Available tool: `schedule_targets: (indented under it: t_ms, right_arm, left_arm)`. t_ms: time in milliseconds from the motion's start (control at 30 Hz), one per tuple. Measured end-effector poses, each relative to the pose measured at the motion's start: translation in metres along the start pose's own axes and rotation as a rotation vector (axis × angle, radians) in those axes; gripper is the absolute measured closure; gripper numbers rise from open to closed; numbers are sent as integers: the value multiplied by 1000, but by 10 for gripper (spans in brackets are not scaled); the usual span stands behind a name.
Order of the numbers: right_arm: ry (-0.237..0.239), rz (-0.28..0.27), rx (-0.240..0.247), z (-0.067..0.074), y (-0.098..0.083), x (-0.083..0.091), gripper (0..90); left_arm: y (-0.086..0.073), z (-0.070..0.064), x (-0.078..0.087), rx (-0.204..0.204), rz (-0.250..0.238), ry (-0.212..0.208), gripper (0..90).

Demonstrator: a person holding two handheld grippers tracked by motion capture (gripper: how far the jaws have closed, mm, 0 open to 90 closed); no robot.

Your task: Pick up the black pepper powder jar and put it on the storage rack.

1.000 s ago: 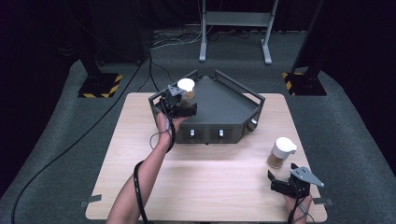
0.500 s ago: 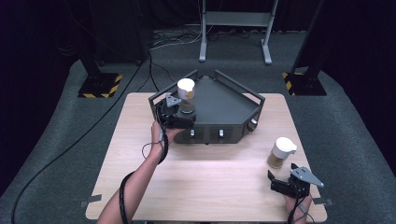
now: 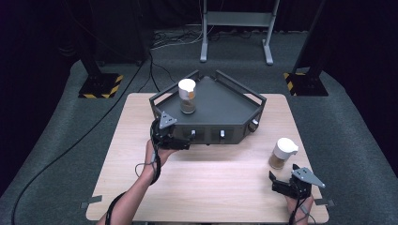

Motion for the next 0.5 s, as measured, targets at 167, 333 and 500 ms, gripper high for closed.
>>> schedule_targets:
  t_ms: [167,333,500]
  right_arm:
    - [-1,0,-1,0,0,0,5]
    - [-1,1,-1,0,0,0,6]
    - [-2,4,3,1,0,0,6]
  left_arm:
    - [-30,2,10,37,45,0,2]
    - [-62,5,22,55,91,25,2]
    - [-87,7,35,69,127,64,1]
Point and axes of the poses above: each handheld gripper's, and its own axes: x roughly backward along the jaws, y roughly out of its top, z roughly to its left, the point moved 9 cm from there along -x, roughly forward along the jaws, and after that the axes turned 15 degrees about -z, right-handed, at the moved point
